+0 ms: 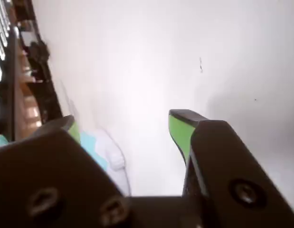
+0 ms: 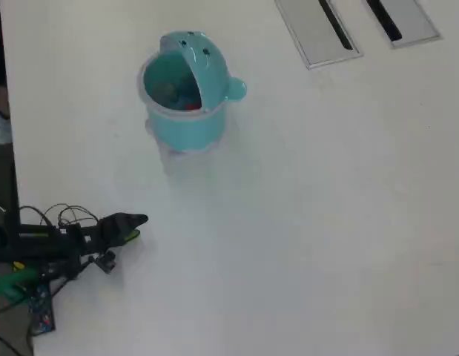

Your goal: Grasp RGB lego blocks and put them in the bin one by one.

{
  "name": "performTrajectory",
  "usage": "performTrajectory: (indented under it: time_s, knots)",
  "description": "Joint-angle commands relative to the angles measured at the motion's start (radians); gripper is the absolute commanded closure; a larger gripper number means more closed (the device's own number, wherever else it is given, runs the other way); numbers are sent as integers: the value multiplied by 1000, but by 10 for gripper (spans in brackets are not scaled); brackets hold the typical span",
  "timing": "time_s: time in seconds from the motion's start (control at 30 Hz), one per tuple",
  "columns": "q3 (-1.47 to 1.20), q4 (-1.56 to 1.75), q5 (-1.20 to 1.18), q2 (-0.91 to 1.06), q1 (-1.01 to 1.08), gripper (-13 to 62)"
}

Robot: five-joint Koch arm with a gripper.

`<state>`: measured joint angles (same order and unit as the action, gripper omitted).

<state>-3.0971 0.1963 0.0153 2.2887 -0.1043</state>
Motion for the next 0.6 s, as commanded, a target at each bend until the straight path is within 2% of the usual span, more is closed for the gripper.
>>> performTrajectory:
  time_s: [0.0,0.57]
  knots:
    - [-74,-26,2,58,0,143]
    - [-74,-178,2,52,40,149]
